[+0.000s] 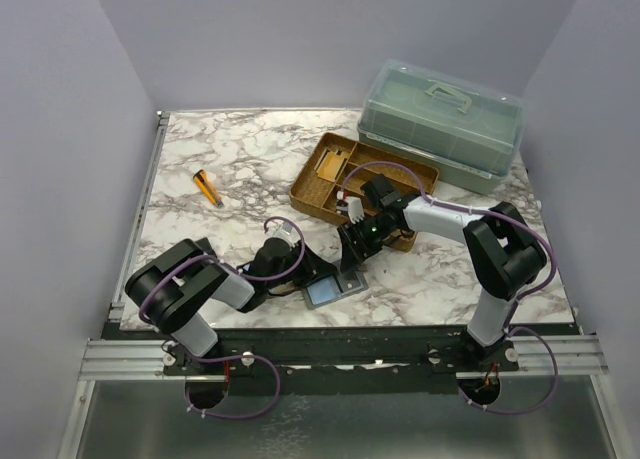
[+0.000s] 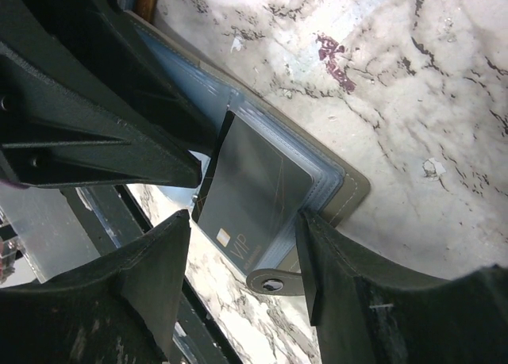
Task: Take the credit cards out of the card holder
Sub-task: Remove the credit card from the card holder.
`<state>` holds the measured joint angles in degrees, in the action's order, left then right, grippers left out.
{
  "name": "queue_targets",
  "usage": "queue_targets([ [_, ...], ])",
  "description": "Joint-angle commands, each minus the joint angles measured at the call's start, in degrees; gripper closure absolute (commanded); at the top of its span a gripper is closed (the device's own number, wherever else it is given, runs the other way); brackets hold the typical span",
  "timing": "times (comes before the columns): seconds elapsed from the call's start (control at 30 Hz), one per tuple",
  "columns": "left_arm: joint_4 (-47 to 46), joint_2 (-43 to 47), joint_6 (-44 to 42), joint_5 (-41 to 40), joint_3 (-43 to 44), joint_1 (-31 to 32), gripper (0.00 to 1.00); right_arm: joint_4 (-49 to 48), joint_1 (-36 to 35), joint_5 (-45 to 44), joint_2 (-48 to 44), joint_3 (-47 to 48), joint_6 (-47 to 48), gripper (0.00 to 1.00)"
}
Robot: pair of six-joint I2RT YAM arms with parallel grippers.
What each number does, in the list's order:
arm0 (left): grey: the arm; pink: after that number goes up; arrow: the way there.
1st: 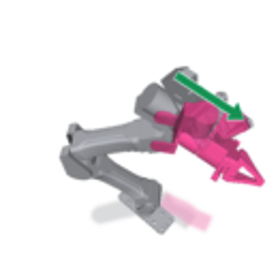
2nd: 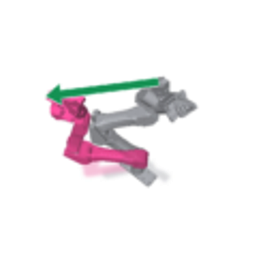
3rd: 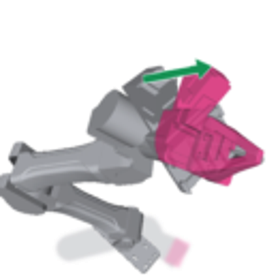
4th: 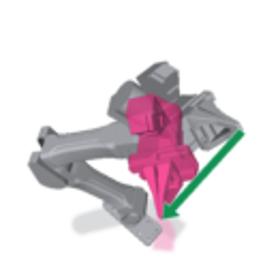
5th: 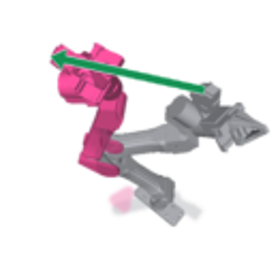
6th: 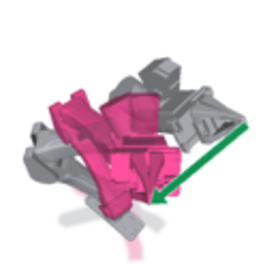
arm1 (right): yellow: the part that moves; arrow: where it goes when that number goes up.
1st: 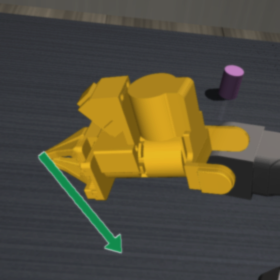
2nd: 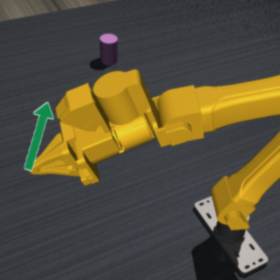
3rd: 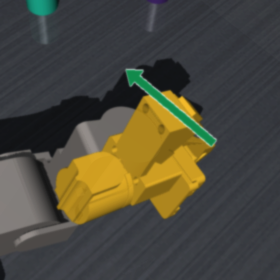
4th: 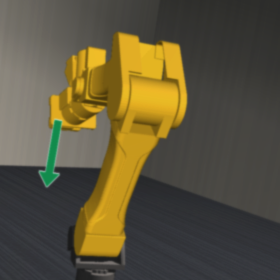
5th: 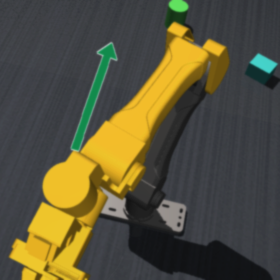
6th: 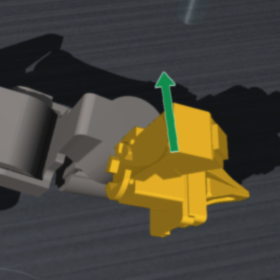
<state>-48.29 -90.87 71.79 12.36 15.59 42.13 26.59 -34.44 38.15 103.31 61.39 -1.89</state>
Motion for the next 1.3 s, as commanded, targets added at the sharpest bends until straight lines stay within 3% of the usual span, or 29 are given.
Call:
queue_targets([
  [0.0,-1.5,-2.3,-0.2,-0.6,0.2,0.4,0.67,-0.7,-0.3,-0.8,2.4,-0.7,-1.6,0.37],
  [0.83,-6.2,-7.8,-0.8,-0.8,-1.3,0.4,0.91,-1.1,-0.2,-7.9,-1.4,-1.8,0.1,0.38],
  [1.27,-7.7,-9.9,-1.0,-0.5,-1.3,0.3,0.95,-0.7,-0.2,-2.6,-1.6,-1.8,0.7,0.39],
])
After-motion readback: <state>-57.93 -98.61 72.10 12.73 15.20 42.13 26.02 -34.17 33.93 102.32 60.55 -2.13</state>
